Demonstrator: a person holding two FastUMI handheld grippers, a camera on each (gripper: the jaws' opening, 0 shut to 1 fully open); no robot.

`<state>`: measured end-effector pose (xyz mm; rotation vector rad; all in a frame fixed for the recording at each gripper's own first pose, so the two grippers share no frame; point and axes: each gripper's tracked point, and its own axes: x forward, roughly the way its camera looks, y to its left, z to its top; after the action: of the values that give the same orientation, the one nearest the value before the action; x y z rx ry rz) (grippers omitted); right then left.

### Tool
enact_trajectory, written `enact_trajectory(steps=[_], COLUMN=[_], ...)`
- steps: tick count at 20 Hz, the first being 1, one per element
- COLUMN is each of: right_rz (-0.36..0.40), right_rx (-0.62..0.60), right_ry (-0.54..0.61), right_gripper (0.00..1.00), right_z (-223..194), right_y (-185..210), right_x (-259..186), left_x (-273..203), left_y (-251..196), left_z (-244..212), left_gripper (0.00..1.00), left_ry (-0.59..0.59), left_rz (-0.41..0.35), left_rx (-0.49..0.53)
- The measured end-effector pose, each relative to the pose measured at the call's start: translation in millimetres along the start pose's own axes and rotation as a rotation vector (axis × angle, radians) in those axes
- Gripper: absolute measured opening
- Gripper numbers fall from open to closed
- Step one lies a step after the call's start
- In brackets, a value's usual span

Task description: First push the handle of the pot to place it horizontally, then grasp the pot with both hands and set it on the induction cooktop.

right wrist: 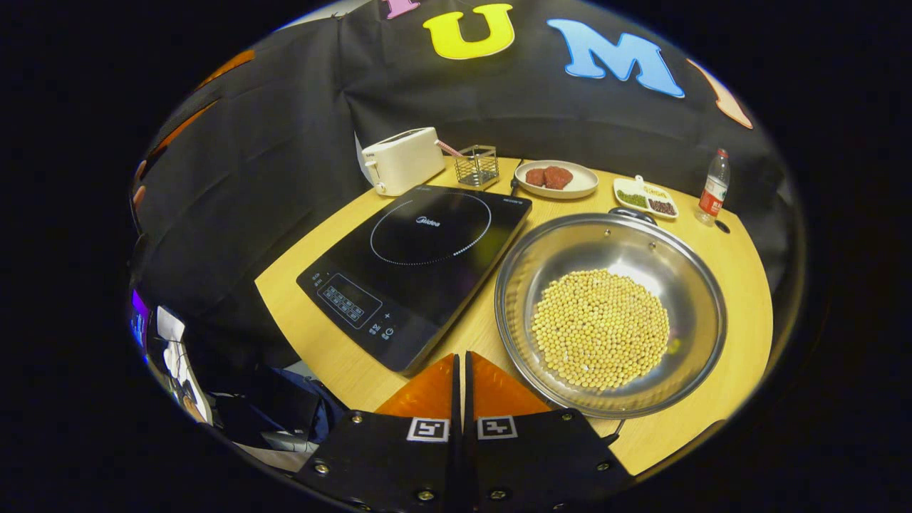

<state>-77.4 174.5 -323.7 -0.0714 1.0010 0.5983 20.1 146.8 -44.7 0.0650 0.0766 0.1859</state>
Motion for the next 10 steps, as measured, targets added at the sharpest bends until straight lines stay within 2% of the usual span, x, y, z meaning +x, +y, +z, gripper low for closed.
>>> enact_trajectory(steps=[5, 7, 9, 10], right_rz=[-0.013, -0.018, -0.024, -0.019], right_rx=[0.039, 0.058, 0.083, 0.100], right_ry=[0.085, 0.105, 0.122, 0.127], right_gripper=[0.01, 0.00, 0.01, 0.01], right_z=[-17.6, -23.4, -28.1, -29.7], right_y=[-8.8, -11.9, -16.6, -18.1], right_x=[11.6, 14.5, 15.3, 15.4], left_x=[4.0, 6.3, 7.1, 8.0], left_y=[-8.6, -15.6, -22.8, -27.2], left_z=[0.4, -0.1, -0.6, -0.8], left_gripper=[1.00, 0.93, 0.93, 1.00], left_ry=[0.005, 0.006, 0.006, 0.005], left_rz=[0.000, -0.008, -0.019, -0.025], left_rx=[-0.001, 0.004, 0.008, 0.008])
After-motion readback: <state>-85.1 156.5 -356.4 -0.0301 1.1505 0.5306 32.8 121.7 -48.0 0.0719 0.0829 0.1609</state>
